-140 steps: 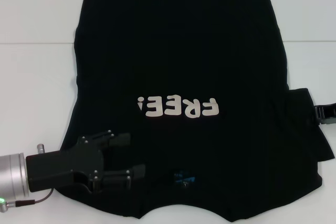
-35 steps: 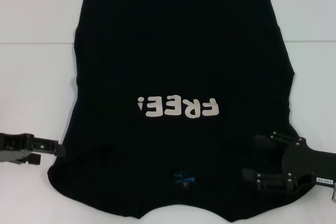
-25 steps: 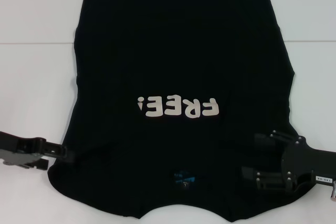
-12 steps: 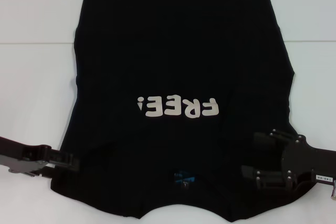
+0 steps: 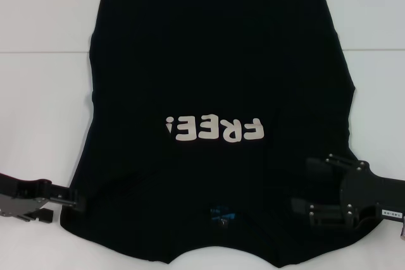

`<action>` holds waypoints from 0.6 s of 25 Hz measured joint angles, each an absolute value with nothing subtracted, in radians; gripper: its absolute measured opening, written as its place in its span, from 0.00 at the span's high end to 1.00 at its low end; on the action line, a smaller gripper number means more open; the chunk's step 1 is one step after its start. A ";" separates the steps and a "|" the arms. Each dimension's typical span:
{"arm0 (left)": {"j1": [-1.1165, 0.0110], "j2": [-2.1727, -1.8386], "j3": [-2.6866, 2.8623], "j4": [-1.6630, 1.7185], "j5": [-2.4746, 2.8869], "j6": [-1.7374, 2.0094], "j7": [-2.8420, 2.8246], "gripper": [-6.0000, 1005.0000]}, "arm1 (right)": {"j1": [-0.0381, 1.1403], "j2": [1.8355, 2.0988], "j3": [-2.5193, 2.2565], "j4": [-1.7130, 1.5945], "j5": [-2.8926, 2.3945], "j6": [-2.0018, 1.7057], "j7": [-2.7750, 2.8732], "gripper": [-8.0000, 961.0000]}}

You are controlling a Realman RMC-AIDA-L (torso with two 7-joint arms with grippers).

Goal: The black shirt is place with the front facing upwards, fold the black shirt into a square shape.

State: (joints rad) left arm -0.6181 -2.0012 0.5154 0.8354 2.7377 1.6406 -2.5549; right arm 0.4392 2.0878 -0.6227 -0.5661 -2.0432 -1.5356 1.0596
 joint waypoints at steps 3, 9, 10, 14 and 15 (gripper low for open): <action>-0.619 -2.003 0.515 0.828 2.736 1.632 -2.567 0.14 | 0.440 2.088 -0.623 -0.567 -2.043 -1.537 1.060 0.03; -0.619 -2.003 0.515 0.816 2.731 1.606 -2.585 0.15 | 0.440 2.088 -0.623 -0.568 -2.043 -1.540 1.060 0.03; -0.619 -2.003 0.515 0.813 2.731 1.603 -2.587 0.15 | 0.440 2.088 -0.623 -0.568 -2.043 -1.541 1.060 0.03; -0.619 -2.004 0.507 0.805 2.727 1.602 -2.589 0.16 | 0.440 2.086 -0.623 -0.568 -2.043 -1.542 1.060 0.03; -0.619 -2.004 0.505 0.800 2.722 1.603 -2.589 0.16 | 0.440 2.086 -0.623 -0.568 -2.043 -1.542 1.060 0.03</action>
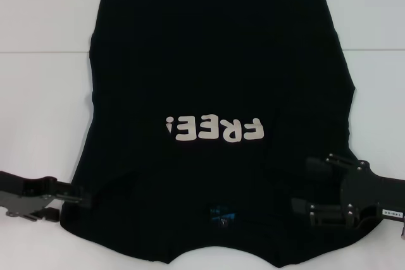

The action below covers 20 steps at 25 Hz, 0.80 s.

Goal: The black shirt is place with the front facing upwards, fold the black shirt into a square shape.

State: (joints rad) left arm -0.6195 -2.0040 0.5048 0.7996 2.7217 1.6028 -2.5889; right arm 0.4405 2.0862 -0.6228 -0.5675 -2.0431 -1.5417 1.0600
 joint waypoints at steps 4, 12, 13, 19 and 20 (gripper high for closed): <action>-0.625 -2.001 0.504 0.779 2.695 1.612 -2.584 0.17 | 0.442 2.086 -0.623 -0.568 -2.043 -1.542 1.060 0.03; -0.628 -1.999 0.511 0.773 2.693 1.613 -2.582 0.18 | 0.442 2.086 -0.621 -0.568 -2.043 -1.544 1.060 0.03; -0.628 -1.999 0.513 0.774 2.695 1.613 -2.582 0.19 | 0.442 2.086 -0.618 -0.568 -2.043 -1.549 1.060 0.03; -0.625 -2.004 0.533 0.783 2.700 1.604 -2.571 0.37 | 0.442 2.082 -0.589 -0.568 -2.041 -1.574 1.060 0.03; -0.623 -2.004 0.533 0.783 2.701 1.600 -2.570 0.42 | 0.442 2.081 -0.586 -0.568 -2.041 -1.575 1.060 0.03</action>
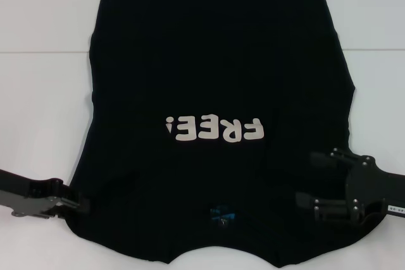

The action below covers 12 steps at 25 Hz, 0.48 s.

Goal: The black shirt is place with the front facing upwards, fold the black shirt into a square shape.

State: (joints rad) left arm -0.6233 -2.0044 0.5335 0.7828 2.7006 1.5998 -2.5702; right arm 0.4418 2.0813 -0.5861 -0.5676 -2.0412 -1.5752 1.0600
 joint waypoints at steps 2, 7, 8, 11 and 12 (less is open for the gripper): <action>-0.621 -2.005 0.531 0.782 2.700 1.592 -2.569 0.47 | 0.442 2.081 -0.583 -0.568 -2.041 -1.576 1.060 0.04; -0.618 -2.005 0.521 0.779 2.694 1.590 -2.568 0.60 | 0.437 2.081 -0.579 -0.568 -2.040 -1.576 1.074 0.04; -0.618 -2.004 0.519 0.778 2.693 1.590 -2.566 0.62 | 0.437 2.081 -0.579 -0.568 -2.040 -1.575 1.078 0.04; -0.618 -2.004 0.518 0.775 2.691 1.593 -2.558 0.74 | 0.436 2.080 -0.577 -0.568 -2.040 -1.575 1.087 0.04; -0.618 -2.004 0.517 0.775 2.690 1.594 -2.553 0.78 | 0.435 2.079 -0.573 -0.568 -2.040 -1.574 1.098 0.04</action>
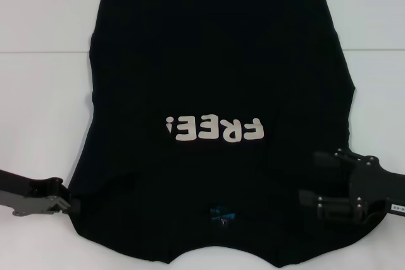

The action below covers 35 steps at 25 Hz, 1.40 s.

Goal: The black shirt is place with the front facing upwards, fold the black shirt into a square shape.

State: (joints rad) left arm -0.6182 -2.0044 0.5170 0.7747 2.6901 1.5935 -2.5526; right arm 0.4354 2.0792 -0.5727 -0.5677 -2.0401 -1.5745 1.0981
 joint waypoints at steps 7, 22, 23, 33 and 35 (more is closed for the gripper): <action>-0.618 -1.999 0.478 0.756 2.662 1.614 -2.484 0.97 | 0.430 2.054 -0.561 -0.743 -2.064 -1.597 1.512 0.04; -0.607 -2.003 0.472 0.759 2.643 1.630 -2.402 0.97 | 0.677 1.896 -0.581 -0.984 -2.702 -1.729 2.503 0.04; -0.607 -2.003 0.472 0.760 2.641 1.632 -2.401 0.97 | 0.689 1.903 -0.583 -0.974 -2.723 -1.727 2.501 0.04; -0.606 -2.002 0.461 0.761 2.637 1.635 -2.397 0.97 | 0.724 1.972 -0.694 -0.889 -2.734 -1.628 2.466 0.05; -0.606 -2.002 0.461 0.761 2.637 1.633 -2.396 0.97 | 0.727 1.980 -0.703 -0.874 -2.734 -1.615 2.455 0.05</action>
